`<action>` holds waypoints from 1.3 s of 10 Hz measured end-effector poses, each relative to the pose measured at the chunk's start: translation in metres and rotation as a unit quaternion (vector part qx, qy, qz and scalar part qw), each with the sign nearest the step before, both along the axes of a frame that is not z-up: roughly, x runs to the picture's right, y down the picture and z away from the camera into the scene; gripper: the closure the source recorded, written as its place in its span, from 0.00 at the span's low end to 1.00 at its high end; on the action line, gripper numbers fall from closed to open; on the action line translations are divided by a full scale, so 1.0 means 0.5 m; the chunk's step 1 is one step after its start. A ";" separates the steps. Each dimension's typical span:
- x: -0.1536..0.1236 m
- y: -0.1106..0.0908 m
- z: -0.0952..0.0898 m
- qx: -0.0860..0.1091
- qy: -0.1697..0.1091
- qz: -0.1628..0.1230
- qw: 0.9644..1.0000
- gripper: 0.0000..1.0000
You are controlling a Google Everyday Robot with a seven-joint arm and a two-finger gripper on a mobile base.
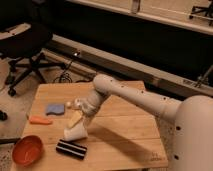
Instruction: Pick up the ceramic cup
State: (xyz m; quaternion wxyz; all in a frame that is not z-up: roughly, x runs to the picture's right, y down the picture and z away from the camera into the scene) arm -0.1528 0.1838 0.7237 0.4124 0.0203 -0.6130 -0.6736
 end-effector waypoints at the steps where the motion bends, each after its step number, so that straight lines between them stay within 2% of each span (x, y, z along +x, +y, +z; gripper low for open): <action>1: -0.009 0.010 -0.002 -0.010 -0.003 -0.011 1.000 0.51; 2: -0.020 0.023 -0.007 -0.027 -0.003 -0.031 0.999 0.63; 4: -0.037 0.033 -0.014 -0.050 0.006 -0.057 0.997 0.81; 6: -0.052 0.027 -0.009 -0.069 0.027 -0.063 0.995 0.98; 9: -0.075 0.008 0.011 -0.088 0.062 -0.055 0.993 1.00; 11: -0.072 -0.014 0.011 -0.083 0.073 -0.042 0.993 1.00; 12: -0.055 -0.041 0.010 -0.060 0.093 -0.032 0.993 1.00; 13: -0.032 -0.065 0.012 -0.034 0.119 -0.025 0.992 1.00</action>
